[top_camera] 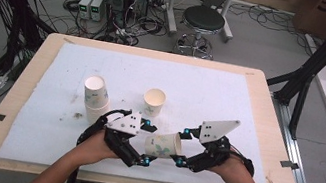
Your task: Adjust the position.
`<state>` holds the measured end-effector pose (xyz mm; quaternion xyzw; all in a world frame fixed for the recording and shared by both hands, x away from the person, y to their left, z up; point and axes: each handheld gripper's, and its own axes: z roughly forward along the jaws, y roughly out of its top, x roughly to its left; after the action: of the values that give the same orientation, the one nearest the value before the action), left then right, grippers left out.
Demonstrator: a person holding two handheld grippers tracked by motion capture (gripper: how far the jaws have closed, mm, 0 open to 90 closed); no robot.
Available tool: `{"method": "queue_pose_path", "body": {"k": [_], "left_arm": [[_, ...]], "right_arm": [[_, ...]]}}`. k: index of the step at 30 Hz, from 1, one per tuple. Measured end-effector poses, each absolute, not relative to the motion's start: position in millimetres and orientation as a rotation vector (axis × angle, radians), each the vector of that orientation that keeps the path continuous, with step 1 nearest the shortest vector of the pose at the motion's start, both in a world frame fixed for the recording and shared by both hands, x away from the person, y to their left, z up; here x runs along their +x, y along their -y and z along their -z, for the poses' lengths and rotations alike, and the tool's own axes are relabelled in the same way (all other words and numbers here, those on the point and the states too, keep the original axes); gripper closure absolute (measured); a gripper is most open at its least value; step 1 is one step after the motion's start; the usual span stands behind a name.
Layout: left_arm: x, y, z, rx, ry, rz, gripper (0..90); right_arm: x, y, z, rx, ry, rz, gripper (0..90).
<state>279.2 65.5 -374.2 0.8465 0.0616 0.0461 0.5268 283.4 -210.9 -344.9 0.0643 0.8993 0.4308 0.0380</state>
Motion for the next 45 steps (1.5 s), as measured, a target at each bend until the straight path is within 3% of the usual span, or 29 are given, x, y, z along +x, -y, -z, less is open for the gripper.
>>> {"method": "queue_pose_path", "body": {"k": [21,45], "left_arm": [[278,-56,376,2.145,-0.119,-0.138,16.7],[281,-43,378,2.268,-0.130,-0.127,19.7]], "right_arm": [[287,182,331,0.110,-2.879,-0.976,33.5],[287,172,326,0.076,-2.917,-0.835,33.2]]}}
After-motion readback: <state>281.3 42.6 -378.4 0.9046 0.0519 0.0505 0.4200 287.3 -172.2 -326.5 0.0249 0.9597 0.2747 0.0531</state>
